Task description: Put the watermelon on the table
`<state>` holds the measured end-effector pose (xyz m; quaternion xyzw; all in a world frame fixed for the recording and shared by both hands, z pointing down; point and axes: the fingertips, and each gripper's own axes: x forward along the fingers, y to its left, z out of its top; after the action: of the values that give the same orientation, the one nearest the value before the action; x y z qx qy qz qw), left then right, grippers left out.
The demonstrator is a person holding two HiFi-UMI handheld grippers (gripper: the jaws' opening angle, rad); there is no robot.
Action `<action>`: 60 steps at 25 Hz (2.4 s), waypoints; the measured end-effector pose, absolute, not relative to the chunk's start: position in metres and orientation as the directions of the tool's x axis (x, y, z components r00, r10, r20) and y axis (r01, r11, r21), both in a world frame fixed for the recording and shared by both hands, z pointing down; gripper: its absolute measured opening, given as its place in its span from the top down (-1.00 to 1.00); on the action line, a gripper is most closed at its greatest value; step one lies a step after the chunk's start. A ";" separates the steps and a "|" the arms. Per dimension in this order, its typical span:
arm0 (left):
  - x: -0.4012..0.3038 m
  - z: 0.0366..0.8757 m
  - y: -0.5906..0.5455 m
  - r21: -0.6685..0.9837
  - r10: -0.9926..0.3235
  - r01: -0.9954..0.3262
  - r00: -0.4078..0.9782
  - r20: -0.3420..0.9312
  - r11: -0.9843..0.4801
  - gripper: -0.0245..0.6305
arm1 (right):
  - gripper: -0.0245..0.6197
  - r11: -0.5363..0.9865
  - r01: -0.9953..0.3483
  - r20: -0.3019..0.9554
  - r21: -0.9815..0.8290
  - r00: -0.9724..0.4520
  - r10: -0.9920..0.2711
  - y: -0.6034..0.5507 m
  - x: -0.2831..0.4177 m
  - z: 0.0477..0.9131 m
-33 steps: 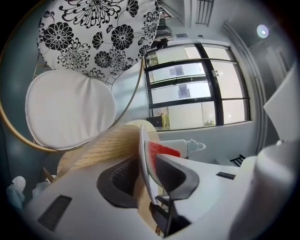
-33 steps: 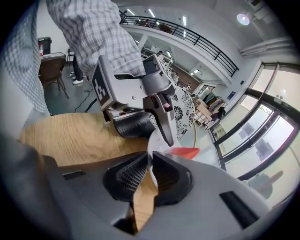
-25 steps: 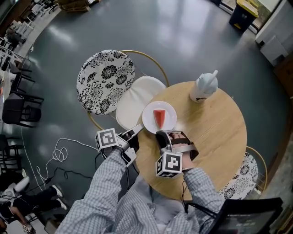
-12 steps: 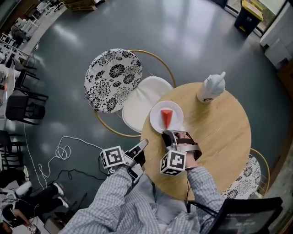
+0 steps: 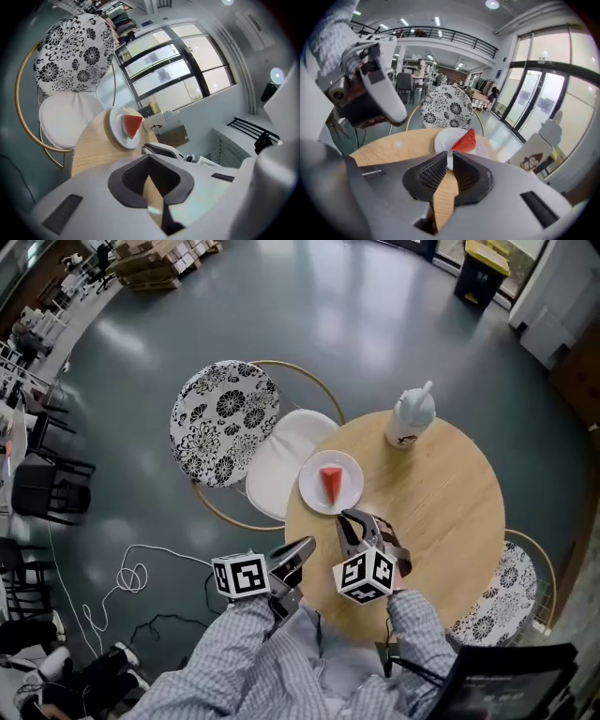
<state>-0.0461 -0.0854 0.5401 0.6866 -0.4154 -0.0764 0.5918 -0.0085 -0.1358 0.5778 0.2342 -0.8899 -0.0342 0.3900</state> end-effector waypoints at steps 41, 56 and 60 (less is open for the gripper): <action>-0.001 0.393 0.084 0.713 -0.471 -0.447 0.863 0.184 -0.540 0.90 | 0.87 0.349 -0.870 0.316 -0.349 -0.459 -0.830 0.093 0.103 0.393; 0.010 0.389 0.096 0.684 -0.411 -0.423 0.891 0.193 -0.595 0.90 | 0.90 0.401 -0.871 0.336 -0.283 -0.481 -0.809 0.095 0.087 0.387; 0.011 0.392 0.097 0.682 -0.400 -0.424 0.893 0.206 -0.596 0.90 | 0.90 0.429 -0.862 0.348 -0.271 -0.503 -0.791 0.097 0.081 0.390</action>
<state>0.0111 0.0971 0.3925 0.8931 -0.2304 0.0155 0.3860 0.0807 0.0972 0.3899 0.4911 -0.8412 0.2100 0.0841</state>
